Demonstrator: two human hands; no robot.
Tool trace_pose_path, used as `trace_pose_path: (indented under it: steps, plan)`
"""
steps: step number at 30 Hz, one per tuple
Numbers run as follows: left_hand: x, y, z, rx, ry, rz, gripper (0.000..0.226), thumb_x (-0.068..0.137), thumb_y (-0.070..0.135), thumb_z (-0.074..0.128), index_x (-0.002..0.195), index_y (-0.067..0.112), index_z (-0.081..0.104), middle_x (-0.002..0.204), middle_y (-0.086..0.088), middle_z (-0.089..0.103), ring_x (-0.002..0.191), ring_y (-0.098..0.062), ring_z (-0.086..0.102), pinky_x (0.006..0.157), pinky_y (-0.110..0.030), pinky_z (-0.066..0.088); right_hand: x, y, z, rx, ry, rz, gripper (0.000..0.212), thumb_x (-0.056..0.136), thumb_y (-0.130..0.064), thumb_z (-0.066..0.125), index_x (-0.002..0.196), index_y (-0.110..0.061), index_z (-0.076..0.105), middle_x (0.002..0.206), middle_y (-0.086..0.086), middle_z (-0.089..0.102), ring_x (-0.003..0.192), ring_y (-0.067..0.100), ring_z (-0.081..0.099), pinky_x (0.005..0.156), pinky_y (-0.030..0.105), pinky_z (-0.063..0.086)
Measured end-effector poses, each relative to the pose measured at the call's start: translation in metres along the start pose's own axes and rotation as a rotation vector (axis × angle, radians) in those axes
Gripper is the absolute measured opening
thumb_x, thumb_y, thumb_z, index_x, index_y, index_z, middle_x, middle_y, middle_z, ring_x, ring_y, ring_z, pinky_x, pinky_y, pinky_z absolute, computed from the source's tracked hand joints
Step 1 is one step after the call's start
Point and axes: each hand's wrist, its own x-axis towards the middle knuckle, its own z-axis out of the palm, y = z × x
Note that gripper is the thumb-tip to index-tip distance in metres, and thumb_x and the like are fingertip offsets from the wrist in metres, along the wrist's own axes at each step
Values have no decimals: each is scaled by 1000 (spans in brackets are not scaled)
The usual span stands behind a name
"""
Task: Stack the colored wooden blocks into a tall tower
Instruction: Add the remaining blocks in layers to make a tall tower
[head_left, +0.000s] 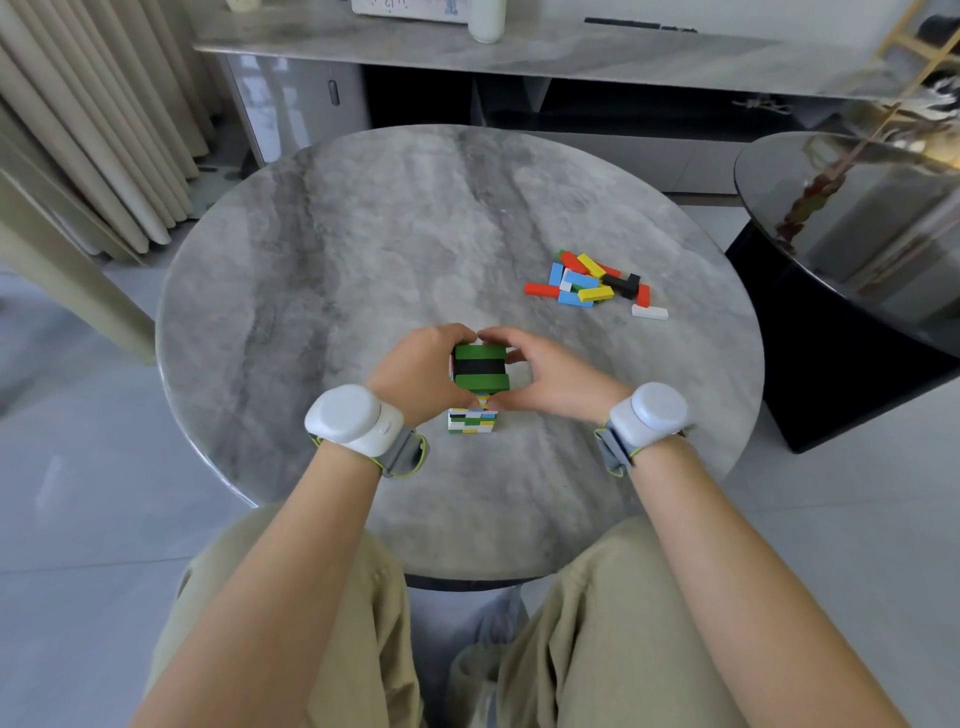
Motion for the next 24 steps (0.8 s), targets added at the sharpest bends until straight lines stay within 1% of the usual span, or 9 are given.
trace_pose_path:
  steps: [5,12,14,16,17,18,20,22,24]
  plan:
    - [2,-4,3,-33,22,10,51,67,10,78,114,12,59,108,-8,65,104,-25,59,88,-40,50,0,-3,1,-21,28,-22,65,75,-16,75,133,-17,46,130,2,53,116,20,52,101,37,43]
    - [2,-2,2,-81,19,-13,49,66,7,79,111,10,59,106,-10,64,103,-27,60,87,-43,52,-1,-9,1,-33,36,-3,63,76,-15,74,132,-16,47,128,3,55,115,22,52,100,36,43]
    - [1,1,1,-53,1,-30,63,67,13,80,124,10,53,120,-11,60,115,-27,55,96,-39,48,-3,-9,1,-7,29,28,76,74,-17,77,139,-17,37,135,4,48,124,22,47,103,31,40]
    - [-2,4,-1,-11,-48,-58,93,69,23,81,144,8,28,145,-10,39,135,-25,37,108,-30,33,-6,-10,1,105,-8,102,99,73,-18,78,148,-19,13,148,6,29,138,19,29,107,25,28]
    - [-4,6,-2,-21,-82,-85,105,70,25,81,148,6,14,152,-10,26,140,-22,27,108,-26,27,-7,-11,2,182,-33,148,105,76,-16,76,149,-19,1,154,7,18,143,17,18,108,24,23]
    - [-6,8,-2,-44,-114,-118,109,72,23,79,149,4,4,153,-10,21,141,-20,23,105,-24,27,-8,-11,2,265,-52,193,107,79,-12,72,150,-19,-8,157,6,7,145,15,10,108,23,19]
    - [-6,12,1,-100,-161,-193,101,76,17,76,146,2,5,142,-13,30,129,-22,35,86,-22,33,-7,-11,4,383,-62,257,101,84,-3,62,149,-17,-15,159,4,-1,145,14,6,105,22,19]
    - [-4,14,5,-159,-178,-241,72,78,13,72,129,2,23,119,-13,40,103,-24,44,66,-25,35,-6,-13,6,417,-81,292,98,81,0,61,149,-14,-9,155,2,14,141,15,18,100,21,24]
    - [-2,15,10,-210,-177,-257,48,81,8,67,105,4,26,108,-13,43,87,-23,44,53,-22,35,-6,-14,8,429,-122,290,92,73,0,64,144,-11,6,131,-3,39,124,13,35,91,18,34]
